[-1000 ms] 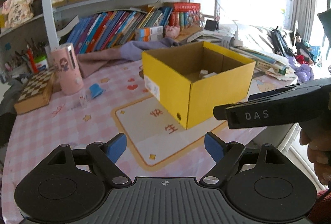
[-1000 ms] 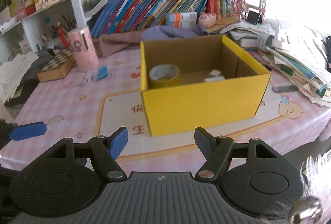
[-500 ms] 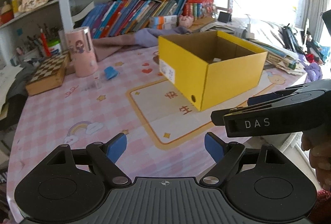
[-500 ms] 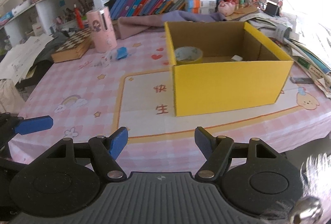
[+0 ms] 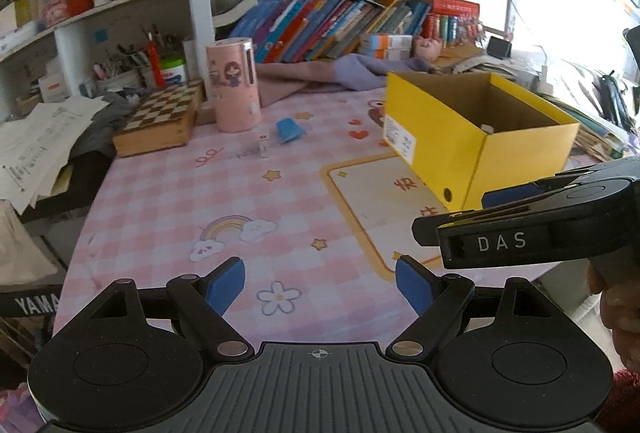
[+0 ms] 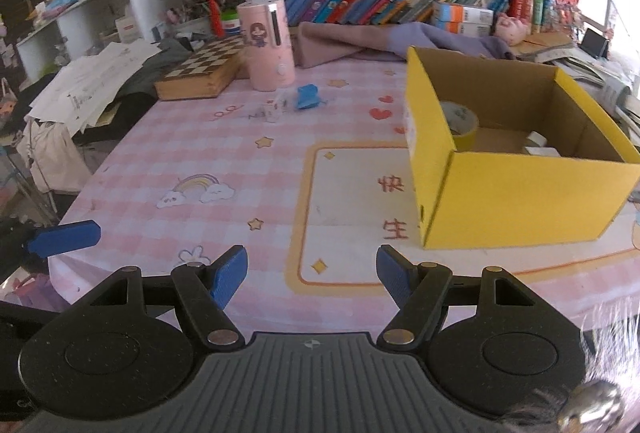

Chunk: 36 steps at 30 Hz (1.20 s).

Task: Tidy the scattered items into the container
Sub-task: 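Lift both open tools out of the yellow box and back away, then grasp the small white-red box with the left tool while the right tool grasps the blue item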

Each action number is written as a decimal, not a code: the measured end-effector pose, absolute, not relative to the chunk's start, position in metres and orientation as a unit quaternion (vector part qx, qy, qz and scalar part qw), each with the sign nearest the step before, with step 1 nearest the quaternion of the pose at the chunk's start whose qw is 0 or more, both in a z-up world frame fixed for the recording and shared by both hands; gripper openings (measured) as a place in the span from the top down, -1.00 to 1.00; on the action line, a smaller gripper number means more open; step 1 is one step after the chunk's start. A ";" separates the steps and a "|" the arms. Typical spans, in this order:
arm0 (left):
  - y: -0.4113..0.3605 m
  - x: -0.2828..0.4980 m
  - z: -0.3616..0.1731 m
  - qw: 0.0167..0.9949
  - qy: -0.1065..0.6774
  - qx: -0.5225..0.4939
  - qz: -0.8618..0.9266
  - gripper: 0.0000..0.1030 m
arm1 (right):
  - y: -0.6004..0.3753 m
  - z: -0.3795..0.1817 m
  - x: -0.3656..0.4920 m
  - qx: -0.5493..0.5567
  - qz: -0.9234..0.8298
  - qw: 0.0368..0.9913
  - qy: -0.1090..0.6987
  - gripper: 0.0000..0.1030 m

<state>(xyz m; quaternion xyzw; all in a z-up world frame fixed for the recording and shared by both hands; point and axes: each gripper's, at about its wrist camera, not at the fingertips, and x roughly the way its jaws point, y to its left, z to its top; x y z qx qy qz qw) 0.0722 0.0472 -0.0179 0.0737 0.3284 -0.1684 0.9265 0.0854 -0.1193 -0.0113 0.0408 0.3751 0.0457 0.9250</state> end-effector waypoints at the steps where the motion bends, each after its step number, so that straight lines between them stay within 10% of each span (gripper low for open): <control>1: 0.048 0.075 -0.017 0.927 0.327 0.074 -0.167 -0.65 | -0.118 -0.011 0.088 0.039 0.049 0.925 0.374 -0.33; 36: 0.026 0.250 -0.042 0.928 0.344 0.088 -0.117 -0.64 | -0.135 -0.024 0.291 0.028 0.082 0.920 0.382 -0.28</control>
